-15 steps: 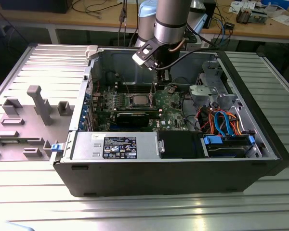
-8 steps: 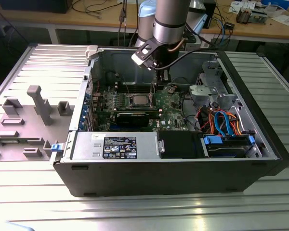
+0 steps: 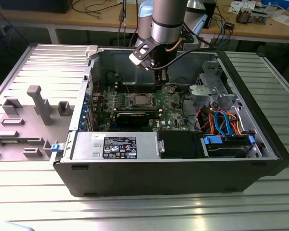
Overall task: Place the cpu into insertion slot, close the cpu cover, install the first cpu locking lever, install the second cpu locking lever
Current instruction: 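Close the cpu cover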
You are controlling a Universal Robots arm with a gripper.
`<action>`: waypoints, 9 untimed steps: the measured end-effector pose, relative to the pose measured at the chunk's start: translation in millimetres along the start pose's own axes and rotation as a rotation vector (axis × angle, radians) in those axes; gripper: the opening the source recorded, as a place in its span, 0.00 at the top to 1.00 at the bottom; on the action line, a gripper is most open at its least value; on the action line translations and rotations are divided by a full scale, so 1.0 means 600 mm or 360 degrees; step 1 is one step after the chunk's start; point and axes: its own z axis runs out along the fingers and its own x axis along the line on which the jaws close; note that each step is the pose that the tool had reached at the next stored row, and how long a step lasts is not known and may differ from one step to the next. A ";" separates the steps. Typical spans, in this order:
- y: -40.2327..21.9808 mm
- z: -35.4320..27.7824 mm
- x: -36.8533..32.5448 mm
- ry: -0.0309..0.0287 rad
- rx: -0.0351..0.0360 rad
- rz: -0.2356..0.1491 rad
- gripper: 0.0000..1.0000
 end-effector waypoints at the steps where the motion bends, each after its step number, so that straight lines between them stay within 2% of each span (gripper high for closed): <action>1: -0.001 0.000 0.000 0.00000 0.0000 0.0000 0.89; 4: -0.005 0.000 0.000 0.00000 0.0000 0.0000 0.89; 9: -0.017 0.000 0.001 -0.00001 0.0000 0.0000 0.89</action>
